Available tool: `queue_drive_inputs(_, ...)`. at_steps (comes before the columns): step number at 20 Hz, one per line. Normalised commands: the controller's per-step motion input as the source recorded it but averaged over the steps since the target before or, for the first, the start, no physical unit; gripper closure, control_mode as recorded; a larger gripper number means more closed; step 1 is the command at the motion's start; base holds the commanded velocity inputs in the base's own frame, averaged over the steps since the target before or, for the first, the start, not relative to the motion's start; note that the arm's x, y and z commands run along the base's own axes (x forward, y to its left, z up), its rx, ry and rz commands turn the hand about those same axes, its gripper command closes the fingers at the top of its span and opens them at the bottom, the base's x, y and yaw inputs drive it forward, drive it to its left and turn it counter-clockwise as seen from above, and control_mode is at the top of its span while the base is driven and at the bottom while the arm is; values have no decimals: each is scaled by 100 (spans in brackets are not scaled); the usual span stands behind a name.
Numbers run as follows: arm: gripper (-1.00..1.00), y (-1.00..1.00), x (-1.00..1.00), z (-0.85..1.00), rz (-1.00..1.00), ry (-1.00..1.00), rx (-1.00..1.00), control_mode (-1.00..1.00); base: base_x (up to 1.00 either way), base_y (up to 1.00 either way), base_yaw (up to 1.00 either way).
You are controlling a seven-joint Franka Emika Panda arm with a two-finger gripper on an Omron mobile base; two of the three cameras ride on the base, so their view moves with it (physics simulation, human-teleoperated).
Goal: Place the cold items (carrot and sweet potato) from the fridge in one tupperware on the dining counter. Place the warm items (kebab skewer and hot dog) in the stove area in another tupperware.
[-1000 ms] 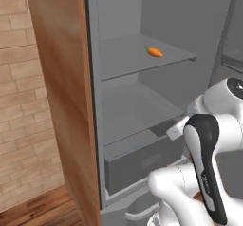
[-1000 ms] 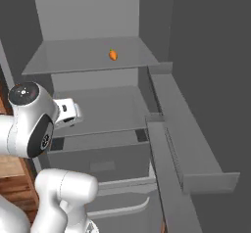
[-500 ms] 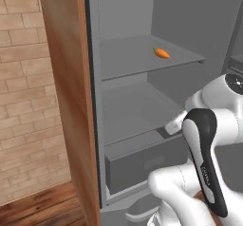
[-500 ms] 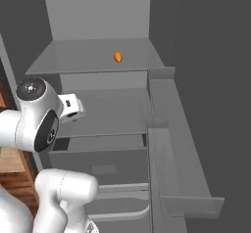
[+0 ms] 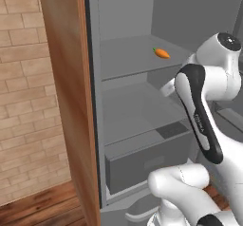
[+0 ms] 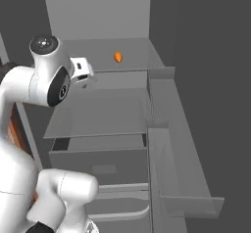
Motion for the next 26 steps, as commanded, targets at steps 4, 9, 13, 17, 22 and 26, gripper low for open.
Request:
queue_drive_inputs(4, -100, -42, 94, 29, -1, 2, 1, -100, 0, 0, 0)
queue_drive_inputs(9, -100, -34, 100, 13, 0, 2, 4, -100, 0, 0, 0)
queue_drive_inputs(13, -100, -12, 98, 5, -4, 6, 0, -100, 0, 0, 0)
queue_drive_inputs(17, -100, -15, 84, 0, -5, 9, 0, -100, 0, 0, 0)
queue_drive_inputs(22, -100, -19, 60, 0, -4, 1, 0, -100, 0, 0, 0)
queue_drive_inputs(26, -100, -9, 68, -2, 0, 4, 0, -100, 0, 0, 0)
